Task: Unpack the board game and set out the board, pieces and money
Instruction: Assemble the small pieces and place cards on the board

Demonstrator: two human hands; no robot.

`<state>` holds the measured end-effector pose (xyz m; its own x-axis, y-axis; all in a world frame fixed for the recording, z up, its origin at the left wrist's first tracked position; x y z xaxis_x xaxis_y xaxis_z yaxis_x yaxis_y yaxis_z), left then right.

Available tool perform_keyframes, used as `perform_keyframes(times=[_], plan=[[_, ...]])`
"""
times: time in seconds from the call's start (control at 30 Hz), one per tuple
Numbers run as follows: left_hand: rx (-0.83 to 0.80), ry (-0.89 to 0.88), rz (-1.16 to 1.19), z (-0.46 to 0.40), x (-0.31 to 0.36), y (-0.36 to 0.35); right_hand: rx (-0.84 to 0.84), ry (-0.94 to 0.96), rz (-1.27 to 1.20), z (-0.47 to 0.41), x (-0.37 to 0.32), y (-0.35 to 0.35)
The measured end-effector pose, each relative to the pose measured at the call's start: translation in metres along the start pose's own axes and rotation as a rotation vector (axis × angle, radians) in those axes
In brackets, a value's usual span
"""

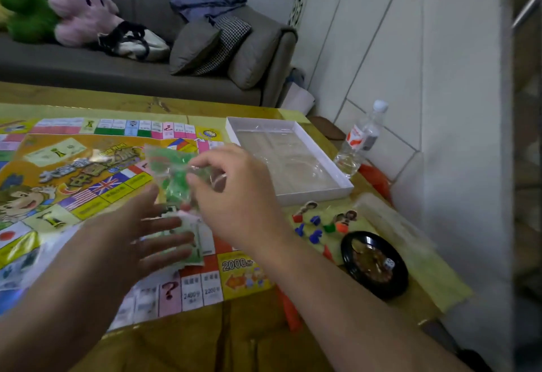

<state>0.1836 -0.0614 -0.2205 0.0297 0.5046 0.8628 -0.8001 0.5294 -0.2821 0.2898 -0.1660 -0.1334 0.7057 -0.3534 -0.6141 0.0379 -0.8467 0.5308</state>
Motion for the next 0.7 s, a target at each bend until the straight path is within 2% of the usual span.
perform_keyframes(times=[0.1, 0.2, 0.3, 0.43, 0.6, 0.7], plan=[[-0.157, 0.054, 0.044, 0.030, -0.014, -0.039, -0.166, 0.073, 0.027, 0.045, -0.005, 0.044], [-0.160, 0.010, -0.047, 0.055, -0.037, -0.062, -0.269, -0.078, 0.074, 0.083, 0.007, 0.085], [-0.189, 0.000, -0.144, 0.080, -0.064, -0.090, -0.185, -0.207, 0.178, 0.107, 0.030, 0.125], [-0.256, 0.012, -0.239, 0.105, -0.097, -0.133, -0.076, -0.263, 0.310, 0.129, 0.059, 0.163], [-0.361, 0.087, -0.235, 0.132, -0.118, -0.168, 0.005, -0.392, 0.287, 0.146, 0.099, 0.201], [-0.428, 0.110, -0.258, 0.141, -0.126, -0.179, 0.081, -0.385, 0.249, 0.152, 0.112, 0.217]])
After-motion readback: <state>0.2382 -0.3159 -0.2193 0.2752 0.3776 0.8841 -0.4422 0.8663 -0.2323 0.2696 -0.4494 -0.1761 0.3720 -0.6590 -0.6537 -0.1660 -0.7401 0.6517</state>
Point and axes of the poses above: each hand's wrist, its own z-axis away from the middle knuckle, its own y-axis out of the back of the hand, x = y × z, the point moved 8 cm from there along -z, towards the middle knuckle, and after that the axes turned 13 degrees about x, right-handed, at the moved point
